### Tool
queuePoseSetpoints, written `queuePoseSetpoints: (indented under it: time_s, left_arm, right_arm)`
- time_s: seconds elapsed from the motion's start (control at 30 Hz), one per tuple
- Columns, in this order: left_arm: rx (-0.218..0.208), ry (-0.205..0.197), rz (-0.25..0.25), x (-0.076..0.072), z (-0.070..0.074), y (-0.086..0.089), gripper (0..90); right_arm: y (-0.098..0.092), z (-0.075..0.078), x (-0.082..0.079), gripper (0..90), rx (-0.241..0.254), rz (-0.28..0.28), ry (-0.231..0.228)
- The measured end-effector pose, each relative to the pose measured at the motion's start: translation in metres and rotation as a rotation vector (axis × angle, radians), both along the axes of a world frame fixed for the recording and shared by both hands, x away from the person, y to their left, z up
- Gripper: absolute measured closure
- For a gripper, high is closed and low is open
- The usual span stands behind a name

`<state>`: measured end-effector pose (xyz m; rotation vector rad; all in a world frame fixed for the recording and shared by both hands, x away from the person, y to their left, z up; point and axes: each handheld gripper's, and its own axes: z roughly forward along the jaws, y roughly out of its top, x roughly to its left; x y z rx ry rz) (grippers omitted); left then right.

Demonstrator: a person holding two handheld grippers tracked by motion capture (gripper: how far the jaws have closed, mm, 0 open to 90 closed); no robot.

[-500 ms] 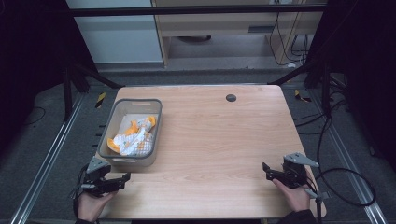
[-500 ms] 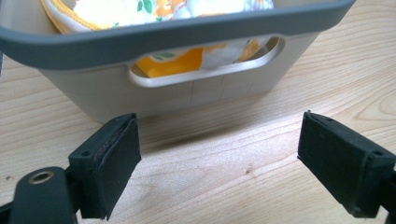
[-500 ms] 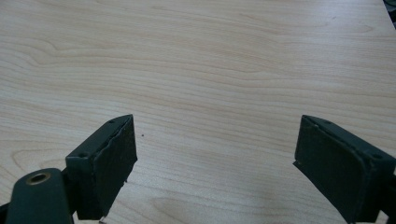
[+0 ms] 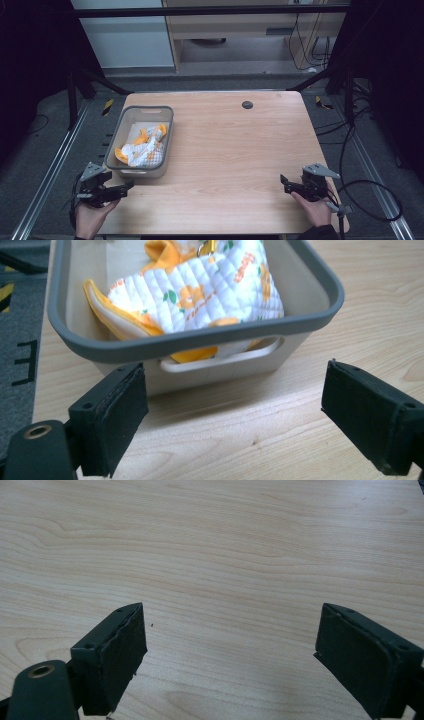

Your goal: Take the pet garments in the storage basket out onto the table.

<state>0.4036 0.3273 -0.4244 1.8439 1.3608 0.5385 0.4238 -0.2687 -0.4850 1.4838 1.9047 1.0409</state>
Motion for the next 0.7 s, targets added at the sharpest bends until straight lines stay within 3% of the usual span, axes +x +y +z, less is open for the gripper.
queuePoseSetpoints:
  time_s: [0.7]
  left_arm:
    - [-0.010,-0.039,-0.003,0.004,0.037,0.009,10.4]
  right_arm:
    - [0.005,-0.001,-0.001,14.0,-0.022,0.020,0.001]
